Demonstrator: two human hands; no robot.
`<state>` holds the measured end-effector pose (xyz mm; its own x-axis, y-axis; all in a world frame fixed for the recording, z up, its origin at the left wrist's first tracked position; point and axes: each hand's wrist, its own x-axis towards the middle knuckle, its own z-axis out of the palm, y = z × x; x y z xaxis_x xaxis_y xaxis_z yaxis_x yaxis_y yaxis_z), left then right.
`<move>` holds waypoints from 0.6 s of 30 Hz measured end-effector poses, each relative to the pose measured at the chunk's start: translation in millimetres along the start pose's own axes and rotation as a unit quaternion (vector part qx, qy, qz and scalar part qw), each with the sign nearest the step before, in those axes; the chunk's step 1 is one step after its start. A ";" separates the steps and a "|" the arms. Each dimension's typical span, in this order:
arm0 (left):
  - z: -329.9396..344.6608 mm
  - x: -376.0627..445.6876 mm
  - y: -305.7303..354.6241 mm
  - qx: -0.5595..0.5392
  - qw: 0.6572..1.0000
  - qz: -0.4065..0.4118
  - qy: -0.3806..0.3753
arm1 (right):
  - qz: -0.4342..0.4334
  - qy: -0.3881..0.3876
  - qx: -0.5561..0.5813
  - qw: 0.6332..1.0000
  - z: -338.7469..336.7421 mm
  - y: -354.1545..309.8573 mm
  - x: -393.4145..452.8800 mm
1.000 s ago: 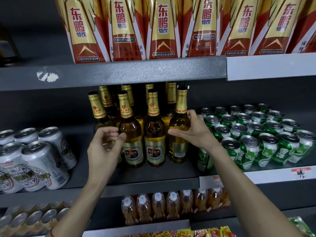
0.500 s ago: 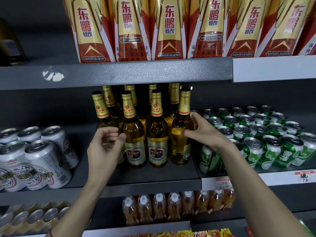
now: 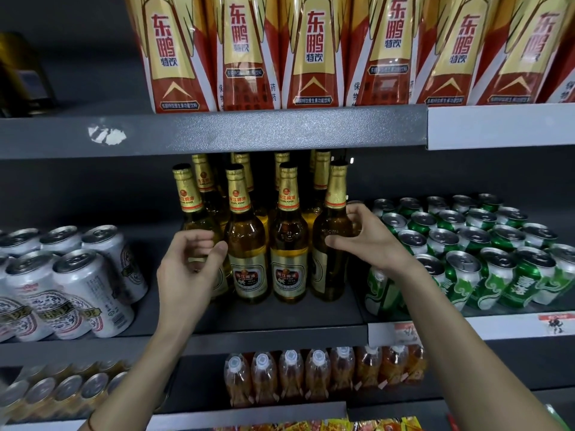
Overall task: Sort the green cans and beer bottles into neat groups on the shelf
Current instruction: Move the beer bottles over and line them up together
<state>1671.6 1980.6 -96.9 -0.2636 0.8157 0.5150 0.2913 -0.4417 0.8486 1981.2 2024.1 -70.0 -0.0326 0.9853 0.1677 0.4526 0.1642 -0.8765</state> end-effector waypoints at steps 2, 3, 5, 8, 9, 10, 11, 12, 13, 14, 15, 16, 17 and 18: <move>-0.6 -0.6 0.2 -0.002 1.000 -0.001 0.000 | -0.006 -0.032 0.033 0.999 -3.3 1.7 0.3; -1.0 -1.0 0.4 -0.004 1.000 -0.001 0.000 | -0.004 -0.042 0.042 0.998 -3.9 2.5 -0.1; -2.1 -1.7 0.5 -0.008 1.000 0.000 0.000 | 0.010 -0.038 0.020 0.999 -2.1 2.7 -0.3; -3.8 -2.4 1.0 -0.009 1.000 -0.003 -0.001 | 0.020 0.010 -0.056 0.998 8.1 0.9 -1.0; -4.1 -2.7 1.2 -0.009 1.000 -0.003 -0.001 | 0.020 0.029 -0.062 0.997 10.9 -0.2 -1.2; -4.5 -2.9 1.5 -0.008 1.000 -0.003 0.000 | 0.020 0.045 -0.058 0.997 12.3 -0.3 -0.8; -5.1 -3.1 2.0 -0.007 1.000 -0.002 0.001 | 0.018 0.054 -0.048 0.997 12.4 0.5 0.1; -5.9 -2.9 2.5 -0.005 1.000 -0.002 0.003 | 0.018 0.056 -0.035 0.998 11.2 1.3 0.4; -6.8 -2.8 2.8 -0.004 1.000 -0.003 0.005 | 0.020 0.052 -0.017 0.998 9.5 1.9 0.2; -7.4 -2.7 3.0 -0.005 1.000 -0.004 0.006 | 0.023 0.044 0.000 0.999 7.3 3.0 -0.1; -7.4 -2.7 3.4 -0.005 1.000 -0.003 0.007 | 0.026 0.034 0.015 0.999 4.8 3.8 -0.6; -7.0 -2.7 3.7 -0.005 1.000 -0.003 0.008 | 0.026 0.022 0.028 0.999 2.2 4.5 -0.6; -6.5 -2.8 3.7 -0.005 1.000 -0.002 0.008 | 0.023 0.009 0.040 0.999 -0.4 5.3 -0.1; -5.7 -2.9 3.7 -0.004 1.000 -0.002 0.009 | 0.018 -0.006 0.055 0.998 -2.8 6.2 0.3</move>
<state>1668.2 1974.4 -94.6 -0.2823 0.8106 0.5130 0.2818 -0.4411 0.8521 1986.6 2025.3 -74.1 -0.0284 0.9910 0.1308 0.3534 0.1323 -0.9261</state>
